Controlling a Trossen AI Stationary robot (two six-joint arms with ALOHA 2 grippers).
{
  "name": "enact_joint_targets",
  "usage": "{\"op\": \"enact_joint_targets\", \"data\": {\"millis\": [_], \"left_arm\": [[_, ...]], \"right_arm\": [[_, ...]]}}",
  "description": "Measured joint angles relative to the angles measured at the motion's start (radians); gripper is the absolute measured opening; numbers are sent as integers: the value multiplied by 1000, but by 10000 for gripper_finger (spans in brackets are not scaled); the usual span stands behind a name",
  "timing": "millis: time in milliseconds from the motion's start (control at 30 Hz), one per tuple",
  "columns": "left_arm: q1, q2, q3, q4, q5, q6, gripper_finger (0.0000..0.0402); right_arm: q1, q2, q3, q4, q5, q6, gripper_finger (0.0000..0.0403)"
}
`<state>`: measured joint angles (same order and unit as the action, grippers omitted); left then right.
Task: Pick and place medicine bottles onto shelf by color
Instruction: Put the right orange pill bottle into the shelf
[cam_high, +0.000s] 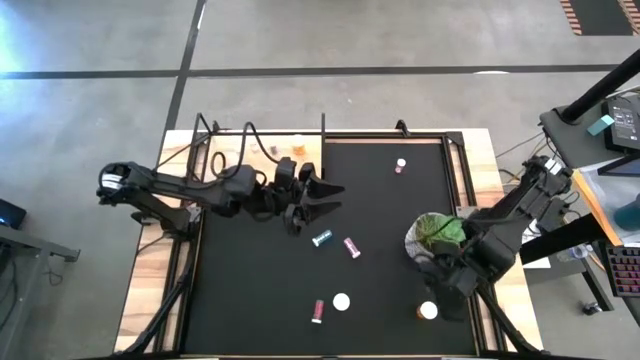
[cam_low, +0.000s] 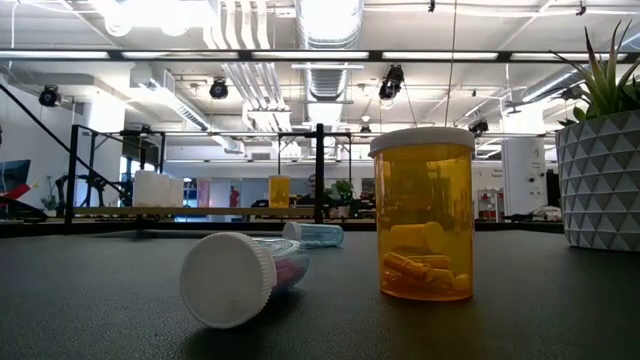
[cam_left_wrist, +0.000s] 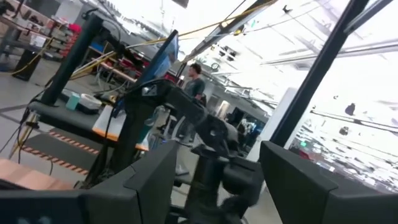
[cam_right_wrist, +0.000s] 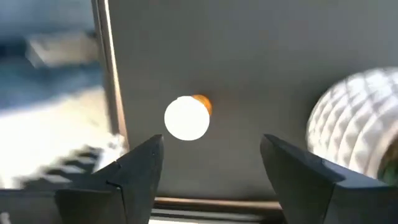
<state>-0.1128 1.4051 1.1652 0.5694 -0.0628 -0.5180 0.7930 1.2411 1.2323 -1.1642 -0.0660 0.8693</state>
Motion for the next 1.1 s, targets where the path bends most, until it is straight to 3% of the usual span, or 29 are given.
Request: {"op": "enact_joint_targets", "data": {"millis": [167, 400, 567, 800, 1100], "left_arm": [[-6, 14, 0, -3, 0, -25, 215], [-27, 10, 0, -2, 0, -27, 215], [-33, 4, 0, -1, 1, -26, 215], [-34, 4, -2, -3, 1, -26, 215], [-34, 4, -3, -2, 2, -25, 215]], "right_arm": [[109, 60, -3, 0, 145, -231, 263], [231, 143, -5, 37, 318, -191, 256], [280, 194, -5, 135, 330, -163, 265], [303, 243, -23, 144, 335, -162, 277], [305, 228, -153, 253, 355, -105, 288]]}}
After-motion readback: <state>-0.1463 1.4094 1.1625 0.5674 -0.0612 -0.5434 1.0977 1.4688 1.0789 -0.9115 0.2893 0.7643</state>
